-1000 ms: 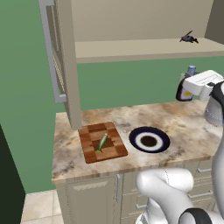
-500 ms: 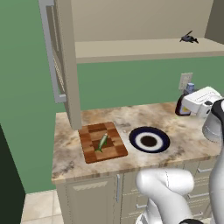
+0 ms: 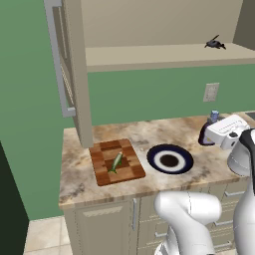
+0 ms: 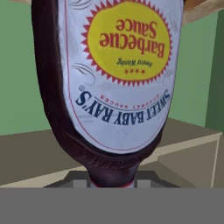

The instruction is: Pick the fish from the plate and place it on the cutting board. Then pick the condiment bottle from the cabinet and place it next to the cutting board.

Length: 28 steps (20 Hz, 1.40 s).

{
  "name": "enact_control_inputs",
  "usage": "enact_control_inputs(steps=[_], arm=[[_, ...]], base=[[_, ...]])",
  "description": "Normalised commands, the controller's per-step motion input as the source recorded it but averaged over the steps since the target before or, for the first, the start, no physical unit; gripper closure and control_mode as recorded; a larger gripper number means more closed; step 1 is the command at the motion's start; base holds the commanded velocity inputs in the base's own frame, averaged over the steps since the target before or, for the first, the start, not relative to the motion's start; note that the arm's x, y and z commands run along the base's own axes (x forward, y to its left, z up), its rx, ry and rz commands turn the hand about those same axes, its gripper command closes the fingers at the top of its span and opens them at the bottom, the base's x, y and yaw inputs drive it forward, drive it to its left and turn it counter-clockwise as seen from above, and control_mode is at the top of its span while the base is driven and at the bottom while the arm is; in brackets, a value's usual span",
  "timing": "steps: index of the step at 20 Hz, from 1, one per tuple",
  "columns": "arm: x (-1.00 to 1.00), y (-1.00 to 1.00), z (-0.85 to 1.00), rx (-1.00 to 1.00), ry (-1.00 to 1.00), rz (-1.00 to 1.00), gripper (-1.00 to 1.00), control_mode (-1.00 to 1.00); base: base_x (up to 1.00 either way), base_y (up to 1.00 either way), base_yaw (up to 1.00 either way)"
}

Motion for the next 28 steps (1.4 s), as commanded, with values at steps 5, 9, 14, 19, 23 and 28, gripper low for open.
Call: enact_control_inputs(steps=[5,9,14,19,23,28], arm=[[0.0,-0.2,-0.46,-0.04,0.0,0.0,1.0,-1.0],[0.0,-0.24,-0.45,-0.05,0.0,0.0,1.0,-1.0],[0.0,-0.23,-0.46,-0.06,0.0,0.0,1.0,-1.0],[0.04,-0.13,-0.46,-0.04,0.0,0.0,1.0,-1.0],[0.14,-0.1,-0.41,-0.02,0.0,0.0,1.0,-1.0],[0.19,-0.07,-0.39,0.0,0.0,0.0,1.0,-1.0]], base=[[0.0,0.0,0.0],[0.0,0.0,0.0],[0.0,0.0,0.0],[0.0,0.0,0.0],[0.0,0.0,0.0],[0.0,0.0,0.0]])
